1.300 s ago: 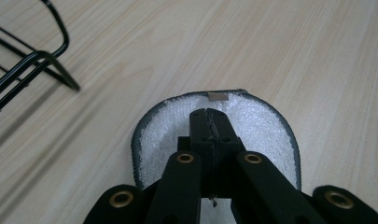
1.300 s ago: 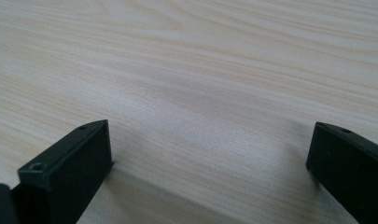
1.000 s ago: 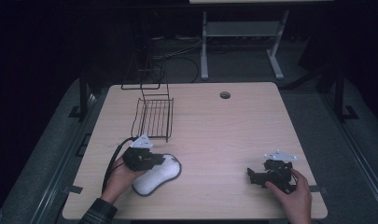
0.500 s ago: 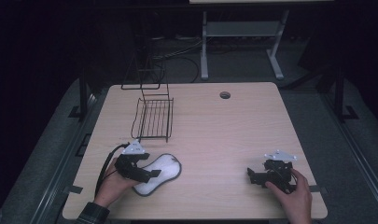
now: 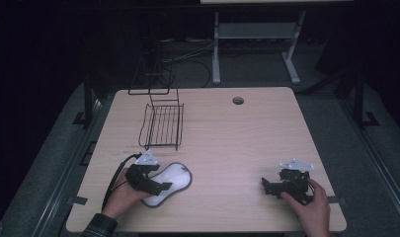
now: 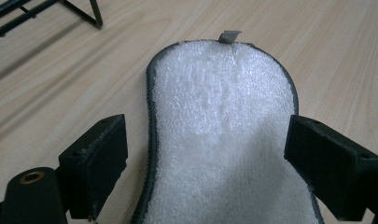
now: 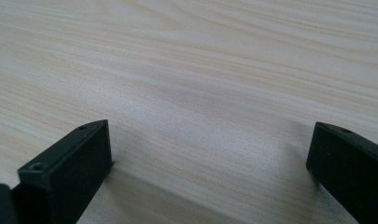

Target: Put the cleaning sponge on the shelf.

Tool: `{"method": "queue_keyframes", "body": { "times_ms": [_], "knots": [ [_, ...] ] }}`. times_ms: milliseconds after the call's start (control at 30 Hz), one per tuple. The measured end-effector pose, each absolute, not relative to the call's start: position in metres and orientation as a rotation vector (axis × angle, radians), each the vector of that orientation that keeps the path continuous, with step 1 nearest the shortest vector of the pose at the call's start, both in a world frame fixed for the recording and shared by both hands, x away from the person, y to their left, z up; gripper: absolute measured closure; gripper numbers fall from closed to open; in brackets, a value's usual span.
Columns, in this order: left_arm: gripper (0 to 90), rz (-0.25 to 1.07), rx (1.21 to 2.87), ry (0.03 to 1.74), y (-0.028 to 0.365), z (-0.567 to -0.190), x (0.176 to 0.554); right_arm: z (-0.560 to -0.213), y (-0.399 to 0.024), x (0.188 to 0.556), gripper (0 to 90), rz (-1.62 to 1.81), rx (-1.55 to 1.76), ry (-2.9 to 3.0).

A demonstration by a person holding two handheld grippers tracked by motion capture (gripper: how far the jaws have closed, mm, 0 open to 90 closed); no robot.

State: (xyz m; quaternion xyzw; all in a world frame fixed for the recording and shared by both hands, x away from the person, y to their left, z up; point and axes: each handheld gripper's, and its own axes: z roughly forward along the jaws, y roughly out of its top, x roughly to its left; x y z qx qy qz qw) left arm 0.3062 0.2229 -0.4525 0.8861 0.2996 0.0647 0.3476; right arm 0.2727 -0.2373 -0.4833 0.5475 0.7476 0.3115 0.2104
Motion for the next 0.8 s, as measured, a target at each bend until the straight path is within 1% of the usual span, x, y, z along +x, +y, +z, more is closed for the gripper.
{"method": "queue_keyframes", "body": {
  "times_ms": [533,700,800],
  "knots": [
    [12.7,0.133,2.338,0.758,0.2164,-0.4621,0.3042,-0.4833,-0.2373,0.2726,0.0,0.866,1.522,2.078],
    [12.7,0.147,2.364,0.755,0.2138,-0.4611,0.3039,-0.4834,-0.2373,0.2726,0.0,0.866,1.522,2.078],
    [14.6,0.138,2.364,0.741,0.2143,-0.4606,0.3042,-0.4834,-0.2373,0.2726,0.0,0.866,1.522,2.078]
  ]
}}
